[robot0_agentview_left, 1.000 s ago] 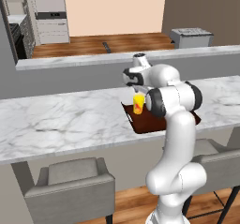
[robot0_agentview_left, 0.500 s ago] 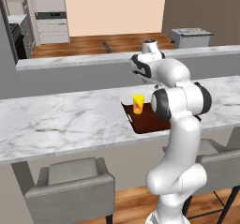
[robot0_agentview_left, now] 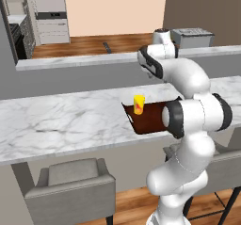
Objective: There is a tray on the dining counter. Grab the cup, mug, and pitcher and place them on the tray. The pitcher may be placed next to the tray if it cannot fit the tray.
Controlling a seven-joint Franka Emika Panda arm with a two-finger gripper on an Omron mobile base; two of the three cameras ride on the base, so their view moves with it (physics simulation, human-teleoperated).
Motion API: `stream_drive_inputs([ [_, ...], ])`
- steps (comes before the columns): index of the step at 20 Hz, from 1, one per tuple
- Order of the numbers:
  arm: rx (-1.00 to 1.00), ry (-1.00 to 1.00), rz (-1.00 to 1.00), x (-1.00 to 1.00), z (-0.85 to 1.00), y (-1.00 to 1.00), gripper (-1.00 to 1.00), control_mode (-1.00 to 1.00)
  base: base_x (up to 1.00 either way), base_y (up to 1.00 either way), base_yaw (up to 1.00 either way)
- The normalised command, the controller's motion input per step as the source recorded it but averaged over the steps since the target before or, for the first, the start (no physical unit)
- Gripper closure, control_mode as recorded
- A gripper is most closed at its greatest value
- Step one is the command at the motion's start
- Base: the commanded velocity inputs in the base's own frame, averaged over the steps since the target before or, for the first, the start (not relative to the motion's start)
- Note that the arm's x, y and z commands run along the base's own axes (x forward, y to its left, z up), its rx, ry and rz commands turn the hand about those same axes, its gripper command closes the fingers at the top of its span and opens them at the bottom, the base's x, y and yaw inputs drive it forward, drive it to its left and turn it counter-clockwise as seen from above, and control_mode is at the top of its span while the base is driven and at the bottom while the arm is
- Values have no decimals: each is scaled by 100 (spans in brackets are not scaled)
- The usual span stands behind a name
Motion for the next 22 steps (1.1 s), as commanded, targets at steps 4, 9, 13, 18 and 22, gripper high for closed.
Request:
stream_drive_inputs([
  [4, 0, -7, 35, -94, 54, 10, -100, -100, 0, 0, 0],
  [9, 0, -3, 29, -63, 62, 26, -100, -100, 0, 0, 0],
  [13, 0, -10, 29, -86, 52, 7, -100, -100, 0, 0, 0],
  [18, 0, -18, 25, -94, 48, 4, -100, -100, 0, 0, 0],
  [22, 0, -17, 23, -98, 40, 3, -100, -100, 0, 0, 0],
])
